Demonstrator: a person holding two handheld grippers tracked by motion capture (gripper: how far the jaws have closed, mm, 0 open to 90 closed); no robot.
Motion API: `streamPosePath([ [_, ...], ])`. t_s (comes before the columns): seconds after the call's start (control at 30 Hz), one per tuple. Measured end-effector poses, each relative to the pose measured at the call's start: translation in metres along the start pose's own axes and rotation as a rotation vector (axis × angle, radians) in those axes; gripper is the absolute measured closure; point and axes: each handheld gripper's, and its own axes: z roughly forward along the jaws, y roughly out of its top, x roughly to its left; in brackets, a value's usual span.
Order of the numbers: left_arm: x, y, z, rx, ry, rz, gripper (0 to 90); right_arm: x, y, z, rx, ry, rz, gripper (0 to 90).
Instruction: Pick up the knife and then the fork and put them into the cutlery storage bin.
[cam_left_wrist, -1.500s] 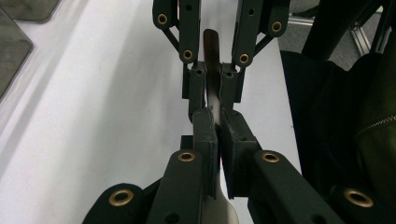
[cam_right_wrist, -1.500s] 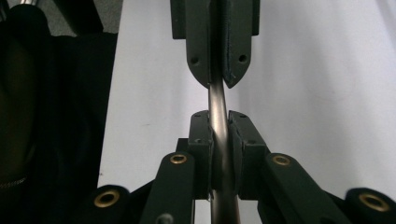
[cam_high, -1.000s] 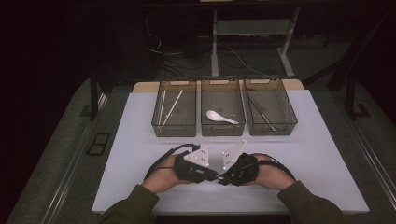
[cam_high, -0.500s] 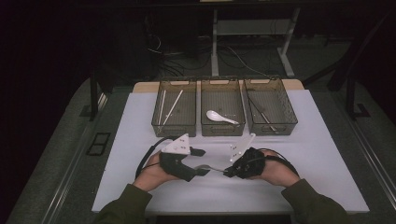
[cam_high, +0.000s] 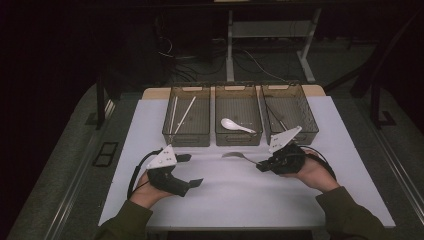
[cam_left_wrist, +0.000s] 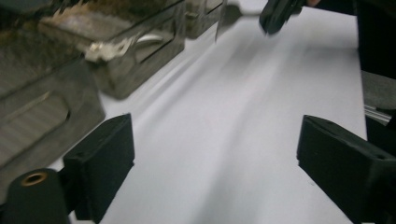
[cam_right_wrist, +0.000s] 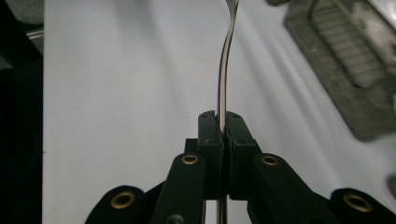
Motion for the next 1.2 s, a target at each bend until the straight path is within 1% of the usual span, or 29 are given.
streamPosePath([
  [0.1, 0.001, -0.008, -0.003, 0.013, 0.033, -0.009, 4.0, -0.007, -0.001, -0.009, -0.02, -0.027, 0.04, 86.7],
  [0.17, 0.002, -0.011, -0.004, 0.014, 0.042, -0.032, 0.6, -0.012, -0.002, -0.015, -0.031, -0.052, 0.065, 86.7],
  [0.23, 0.002, -0.015, -0.005, 0.01, 0.049, -0.047, 0.0, -0.018, -0.003, -0.022, -0.035, -0.078, 0.085, 86.7],
  [0.3, 0.002, -0.017, -0.005, 0.012, 0.063, -0.051, 0.0, -0.024, -0.004, -0.028, -0.04, -0.1, 0.103, 86.7],
  [0.37, 0.002, -0.019, -0.006, 0.026, 0.067, -0.06, 0.0, -0.03, -0.004, -0.034, -0.05, -0.122, 0.129, 86.6],
  [0.43, 0.002, -0.02, -0.006, 0.024, 0.072, -0.065, 0.0, -0.037, -0.004, -0.04, -0.061, -0.144, 0.145, 86.6],
  [0.5, 0.002, -0.021, -0.006, 0.033, 0.061, -0.056, 0.0, -0.044, -0.004, -0.045, -0.077, -0.162, 0.169, 86.6],
  [0.53, 0.001, -0.022, -0.005, 0.03, 0.064, -0.061, 0.0, -0.048, -0.004, -0.047, -0.081, -0.177, 0.181, 86.6],
  [0.63, 0.001, -0.022, -0.002, 0.042, 0.062, -0.062, 0.0, -0.06, -0.004, -0.054, -0.096, -0.209, 0.217, 86.6],
  [0.67, 0.001, -0.023, -0.002, 0.047, 0.062, -0.056, 0.0, -0.064, -0.004, -0.056, -0.103, -0.22, 0.233, 86.6],
  [0.77, 0.001, -0.023, -0.001, 0.047, 0.062, -0.061, 0.0, -0.077, -0.005, -0.061, -0.118, -0.242, 0.272, 86.6],
  [0.83, 0.002, -0.023, 0.0, 0.048, 0.061, -0.063, 0.0, -0.086, -0.005, -0.064, -0.121, -0.263, 0.297, 86.6],
  [0.9, 0.002, -0.022, 0.0, 0.046, 0.063, -0.066, 0.0, -0.094, -0.005, -0.066, -0.125, -0.274, 0.317, 86.6],
  [0.93, 0.002, -0.022, 0.0, 0.045, 0.064, -0.069, 0.0, -0.1, -0.005, -0.068, -0.126, -0.292, 0.333, 86.6],
  [1.03, 0.002, -0.022, 0.0, 0.044, 0.064, -0.069, 0.0, -0.113, -0.006, -0.071, -0.134, -0.321, 0.377, 86.6],
  [1.2, 0.001, -0.022, 0.0, 0.044, 0.06, -0.06, 0.0, -0.132, -0.007, -0.073, -0.139, -0.362, 0.434, 86.5],
])
